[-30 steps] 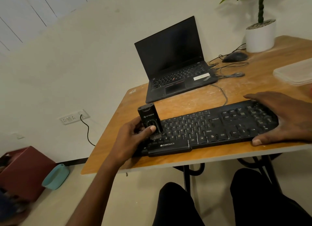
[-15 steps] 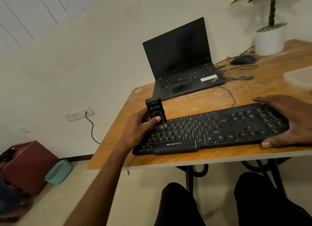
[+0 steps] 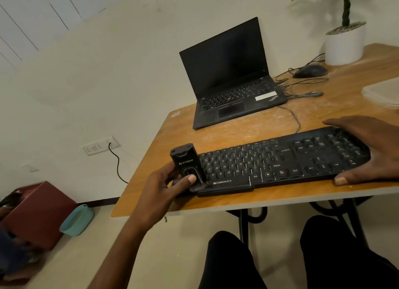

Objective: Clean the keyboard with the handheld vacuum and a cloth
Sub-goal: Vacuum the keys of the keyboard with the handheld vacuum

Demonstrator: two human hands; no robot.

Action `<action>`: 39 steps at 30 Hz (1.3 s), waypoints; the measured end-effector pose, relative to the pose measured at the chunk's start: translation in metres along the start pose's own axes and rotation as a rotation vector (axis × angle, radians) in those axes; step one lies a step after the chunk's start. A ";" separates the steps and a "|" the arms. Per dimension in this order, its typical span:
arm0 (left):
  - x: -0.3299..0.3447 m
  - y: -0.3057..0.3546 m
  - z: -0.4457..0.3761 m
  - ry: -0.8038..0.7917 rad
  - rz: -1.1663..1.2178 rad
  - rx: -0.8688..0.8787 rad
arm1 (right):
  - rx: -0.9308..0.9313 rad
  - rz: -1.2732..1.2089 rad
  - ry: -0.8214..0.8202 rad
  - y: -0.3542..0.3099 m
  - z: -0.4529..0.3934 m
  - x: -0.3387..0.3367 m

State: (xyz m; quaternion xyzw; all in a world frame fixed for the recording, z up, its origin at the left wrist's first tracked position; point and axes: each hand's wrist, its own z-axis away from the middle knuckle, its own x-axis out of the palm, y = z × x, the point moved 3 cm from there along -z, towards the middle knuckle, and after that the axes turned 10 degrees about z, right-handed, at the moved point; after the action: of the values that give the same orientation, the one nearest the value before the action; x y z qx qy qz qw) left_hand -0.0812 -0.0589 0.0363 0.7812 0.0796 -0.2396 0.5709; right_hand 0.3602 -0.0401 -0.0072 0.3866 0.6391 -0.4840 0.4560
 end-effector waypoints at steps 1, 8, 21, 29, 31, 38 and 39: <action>-0.001 0.000 0.004 0.002 0.013 0.008 | 0.001 0.007 0.008 0.000 -0.001 0.000; 0.008 -0.004 -0.038 0.006 -0.072 0.039 | 0.028 0.011 0.052 0.006 -0.002 0.004; 0.014 -0.004 -0.064 -0.017 -0.065 -0.007 | 0.023 -0.008 -0.014 0.002 0.002 -0.001; 0.009 0.004 -0.003 -0.063 0.083 0.000 | 0.008 0.001 0.011 0.001 0.000 -0.001; 0.009 0.002 -0.008 -0.042 0.053 0.018 | 0.010 0.018 0.020 0.002 -0.001 0.000; 0.001 -0.020 -0.077 0.102 -0.088 -0.012 | 0.024 0.009 0.043 0.005 -0.001 0.003; -0.001 -0.024 -0.086 0.109 -0.095 -0.031 | 0.023 0.009 0.032 0.005 0.000 0.003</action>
State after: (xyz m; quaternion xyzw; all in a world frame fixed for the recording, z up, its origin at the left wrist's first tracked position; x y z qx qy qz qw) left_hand -0.0669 0.0291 0.0364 0.7795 0.1513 -0.2223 0.5658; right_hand 0.3642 -0.0383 -0.0115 0.4022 0.6391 -0.4830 0.4432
